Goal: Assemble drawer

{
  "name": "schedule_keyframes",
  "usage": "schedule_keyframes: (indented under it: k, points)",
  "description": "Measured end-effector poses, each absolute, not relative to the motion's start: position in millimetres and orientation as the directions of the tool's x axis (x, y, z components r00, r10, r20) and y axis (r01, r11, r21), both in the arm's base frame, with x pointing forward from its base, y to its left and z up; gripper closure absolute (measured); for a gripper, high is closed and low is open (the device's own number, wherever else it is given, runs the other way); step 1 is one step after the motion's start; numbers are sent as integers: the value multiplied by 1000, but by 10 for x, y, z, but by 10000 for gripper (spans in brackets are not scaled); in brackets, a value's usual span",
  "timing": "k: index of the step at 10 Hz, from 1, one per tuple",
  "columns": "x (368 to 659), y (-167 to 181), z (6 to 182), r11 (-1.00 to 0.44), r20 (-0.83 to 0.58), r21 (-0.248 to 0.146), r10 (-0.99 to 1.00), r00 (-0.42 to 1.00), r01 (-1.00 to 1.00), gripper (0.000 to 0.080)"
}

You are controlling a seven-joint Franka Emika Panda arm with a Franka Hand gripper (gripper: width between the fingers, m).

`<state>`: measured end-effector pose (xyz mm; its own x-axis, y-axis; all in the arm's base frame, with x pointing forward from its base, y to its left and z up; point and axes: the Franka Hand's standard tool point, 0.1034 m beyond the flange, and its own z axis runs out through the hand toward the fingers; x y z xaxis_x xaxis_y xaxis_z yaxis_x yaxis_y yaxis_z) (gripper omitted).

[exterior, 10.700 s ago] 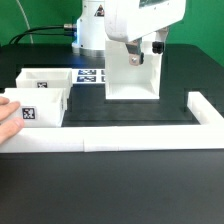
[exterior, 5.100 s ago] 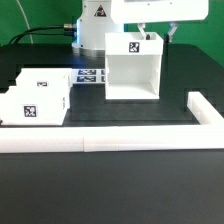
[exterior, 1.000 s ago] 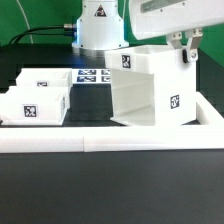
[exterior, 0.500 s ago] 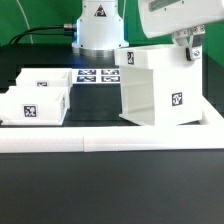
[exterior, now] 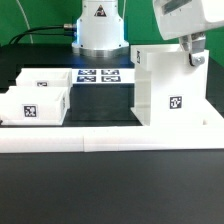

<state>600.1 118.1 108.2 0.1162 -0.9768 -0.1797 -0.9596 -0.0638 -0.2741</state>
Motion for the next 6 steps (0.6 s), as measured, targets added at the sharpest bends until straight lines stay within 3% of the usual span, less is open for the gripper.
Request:
schedule_keyframes:
  k: [6]
  points:
    - [6256,1196,1109,-62,-186,-293,-975,121,-954,751]
